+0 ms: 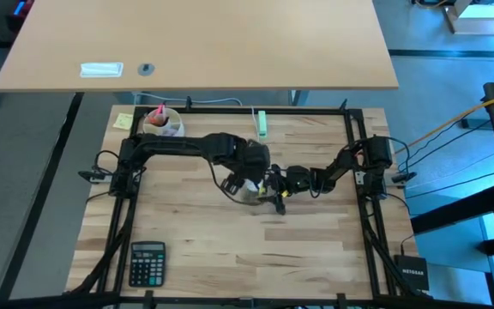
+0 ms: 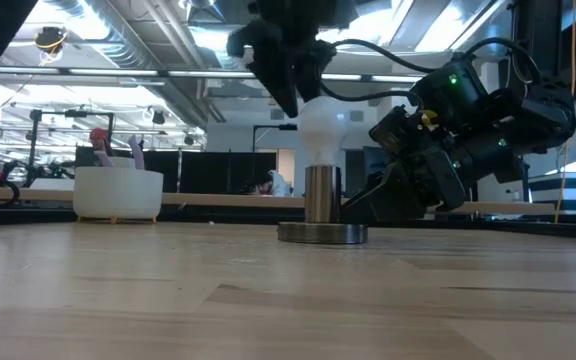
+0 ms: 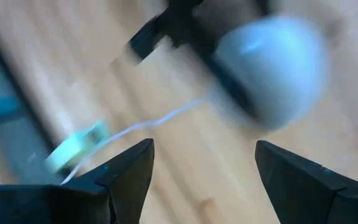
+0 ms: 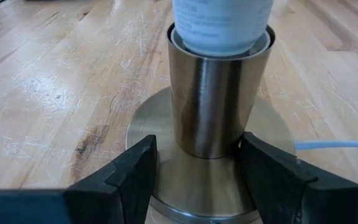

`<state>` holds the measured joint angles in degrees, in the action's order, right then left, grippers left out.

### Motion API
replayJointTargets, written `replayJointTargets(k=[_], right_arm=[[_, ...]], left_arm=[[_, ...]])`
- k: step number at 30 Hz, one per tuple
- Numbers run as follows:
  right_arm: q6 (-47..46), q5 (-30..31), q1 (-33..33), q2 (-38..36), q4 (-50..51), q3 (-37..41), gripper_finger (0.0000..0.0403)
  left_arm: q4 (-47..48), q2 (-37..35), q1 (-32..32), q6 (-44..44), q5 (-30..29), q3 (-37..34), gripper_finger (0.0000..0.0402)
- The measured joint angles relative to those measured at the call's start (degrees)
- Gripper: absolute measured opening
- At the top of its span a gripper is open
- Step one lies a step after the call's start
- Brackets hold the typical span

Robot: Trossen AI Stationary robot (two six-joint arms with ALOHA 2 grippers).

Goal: Screw lightbulb
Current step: Remove the lightbulb from the lamp

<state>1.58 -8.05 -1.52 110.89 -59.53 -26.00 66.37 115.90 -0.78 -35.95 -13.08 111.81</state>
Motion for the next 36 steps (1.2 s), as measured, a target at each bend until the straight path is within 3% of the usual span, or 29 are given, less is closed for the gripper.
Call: replayJointTargets(k=[4,12,23,26,36], right_arm=[[0.0,0.0,0.0,0.0,0.3,-0.3,0.0227],[0.2,0.0,0.0,0.0,0.4,-0.3,0.0227],[0.2,0.0,0.0,0.0,0.4,-0.3,0.0227],[0.2,0.0,0.0,0.0,0.4,-0.3,0.0227],[0.3,-0.3,0.0,0.0,0.4,-0.3,0.0227]], left_arm=[[-2.1,0.0,0.5,-0.2,6.3,0.0,0.0269],[-3.4,0.9,2.0,-8.2,6.7,0.0,0.0269],[-5.7,3.0,1.9,-12.0,6.8,0.1,0.0269],[-5.8,3.0,1.9,-10.6,6.8,0.1,0.0269],[-7.3,3.2,1.9,5.4,6.8,0.0,0.0279]])
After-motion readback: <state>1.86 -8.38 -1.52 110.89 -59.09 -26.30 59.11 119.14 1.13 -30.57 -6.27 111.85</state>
